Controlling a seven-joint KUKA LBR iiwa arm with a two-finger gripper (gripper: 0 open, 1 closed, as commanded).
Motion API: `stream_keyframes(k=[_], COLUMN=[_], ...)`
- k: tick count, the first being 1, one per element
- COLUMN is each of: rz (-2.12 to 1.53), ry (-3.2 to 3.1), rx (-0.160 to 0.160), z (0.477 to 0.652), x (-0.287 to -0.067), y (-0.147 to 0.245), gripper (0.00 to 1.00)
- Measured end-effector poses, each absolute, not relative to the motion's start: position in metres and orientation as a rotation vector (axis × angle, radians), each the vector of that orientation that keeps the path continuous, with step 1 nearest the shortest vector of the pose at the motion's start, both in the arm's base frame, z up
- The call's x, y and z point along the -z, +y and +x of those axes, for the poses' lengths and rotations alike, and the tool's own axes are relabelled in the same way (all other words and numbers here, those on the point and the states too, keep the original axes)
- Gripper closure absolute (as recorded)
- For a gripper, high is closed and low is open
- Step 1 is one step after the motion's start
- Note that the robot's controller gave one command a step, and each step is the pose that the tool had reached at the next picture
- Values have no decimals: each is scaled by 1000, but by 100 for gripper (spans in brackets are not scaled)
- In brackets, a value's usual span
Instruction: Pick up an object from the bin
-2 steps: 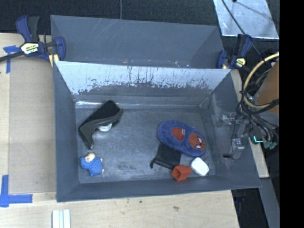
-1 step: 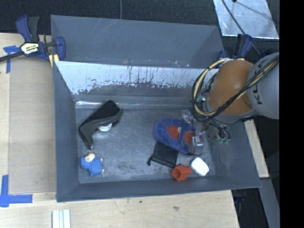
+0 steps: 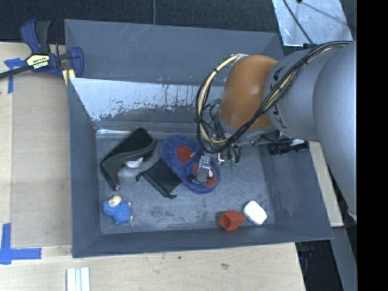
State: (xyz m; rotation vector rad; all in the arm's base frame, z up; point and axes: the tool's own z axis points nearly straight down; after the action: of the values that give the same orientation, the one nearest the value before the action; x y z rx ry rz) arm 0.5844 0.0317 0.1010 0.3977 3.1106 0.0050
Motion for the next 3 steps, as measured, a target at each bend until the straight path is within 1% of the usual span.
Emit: stream_keyframes(k=[1,2,3], rz=[623,1105,1099], ry=[3079,2949,2951], rx=[0,-6,-8], z=[570,562,563], x=[-100,-72,-73], y=[24,13,13], gripper=[0,0,0])
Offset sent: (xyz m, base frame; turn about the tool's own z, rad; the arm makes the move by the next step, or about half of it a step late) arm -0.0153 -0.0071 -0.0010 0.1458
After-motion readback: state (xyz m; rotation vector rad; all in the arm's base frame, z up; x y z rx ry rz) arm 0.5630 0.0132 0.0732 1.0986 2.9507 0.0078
